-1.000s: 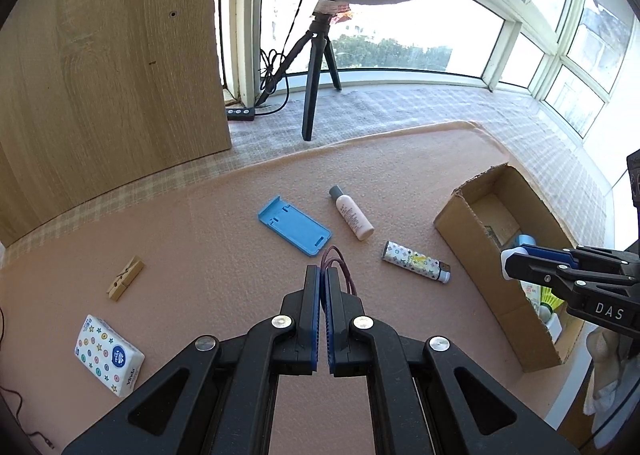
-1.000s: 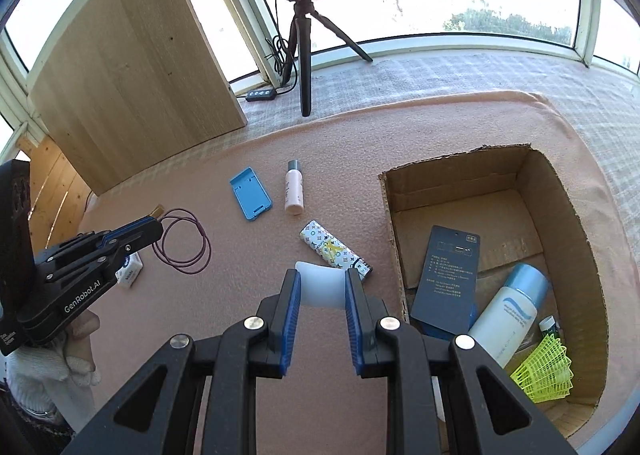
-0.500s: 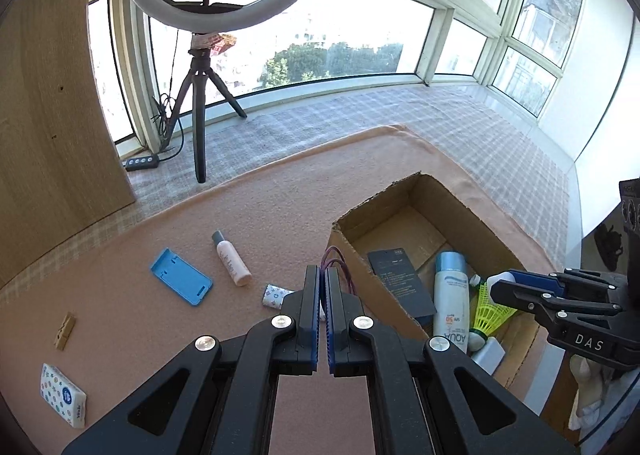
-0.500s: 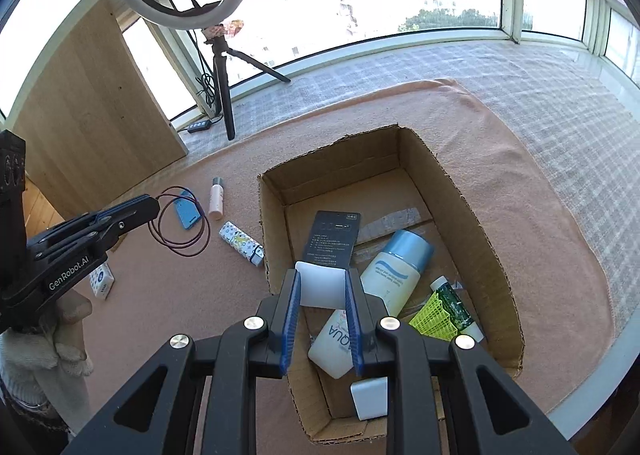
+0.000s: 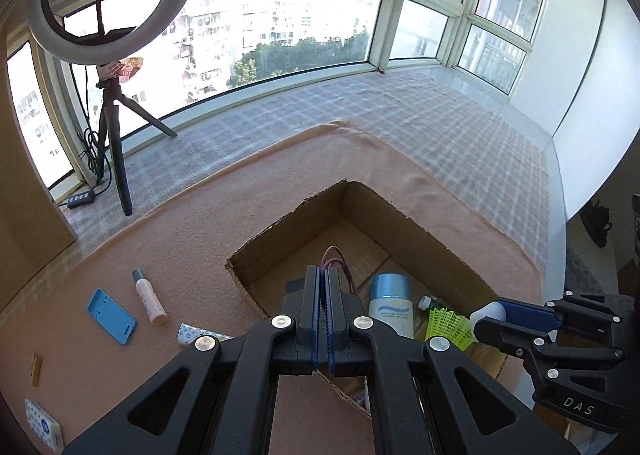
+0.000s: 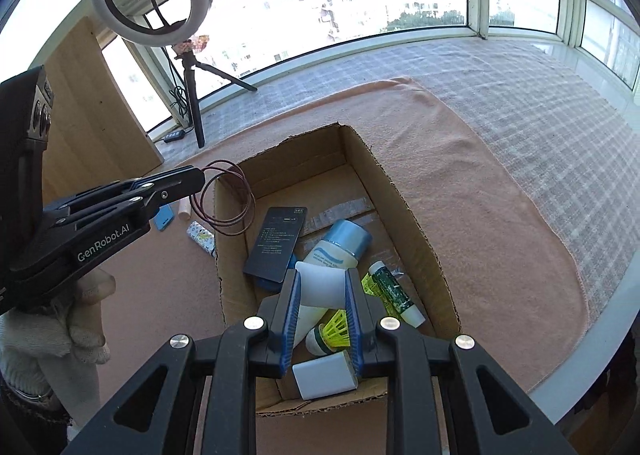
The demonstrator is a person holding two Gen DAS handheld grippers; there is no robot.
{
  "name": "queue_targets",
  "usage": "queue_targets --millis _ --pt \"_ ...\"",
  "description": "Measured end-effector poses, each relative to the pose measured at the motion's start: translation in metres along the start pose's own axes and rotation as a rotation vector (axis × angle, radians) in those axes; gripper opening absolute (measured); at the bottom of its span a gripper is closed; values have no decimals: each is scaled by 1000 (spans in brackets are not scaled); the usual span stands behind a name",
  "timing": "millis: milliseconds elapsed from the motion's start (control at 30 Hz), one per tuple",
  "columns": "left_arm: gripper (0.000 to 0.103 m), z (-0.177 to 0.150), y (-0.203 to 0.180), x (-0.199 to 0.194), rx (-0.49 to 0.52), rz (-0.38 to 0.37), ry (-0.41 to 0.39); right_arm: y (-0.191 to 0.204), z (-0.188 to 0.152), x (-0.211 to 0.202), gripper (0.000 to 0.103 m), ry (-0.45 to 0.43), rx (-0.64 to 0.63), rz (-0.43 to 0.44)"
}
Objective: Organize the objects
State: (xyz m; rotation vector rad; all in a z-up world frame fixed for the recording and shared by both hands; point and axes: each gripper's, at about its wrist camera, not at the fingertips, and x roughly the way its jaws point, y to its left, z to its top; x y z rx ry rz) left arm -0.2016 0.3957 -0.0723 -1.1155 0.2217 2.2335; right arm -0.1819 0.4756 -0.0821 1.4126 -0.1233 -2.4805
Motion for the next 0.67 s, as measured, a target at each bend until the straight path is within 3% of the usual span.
queue_targets --millis 433,500,533,567,600,633,667 --pt "2 11 -29 18 40 -7 12 -13 -4 -6 23 -8 11 -13" --pt "7 12 -31 17 40 -6 5 -14 -4 -7 24 -16 11 -18" --pt "24 13 -32 17 41 -6 5 -14 -3 -8 32 -21 10 -18" --pt "53 13 -32 16 37 -3 3 -15 -3 -8 41 -20 11 -21" --pt "65 14 -32 15 38 -7 -3 -15 -3 -9 60 -24 13 -21" --pt "73 14 -32 14 41 -10 -10 -15 -3 -10 69 -34 13 -20" --pt "73 14 -32 13 48 0 -10 -15 -3 -11 70 -40 12 -22"
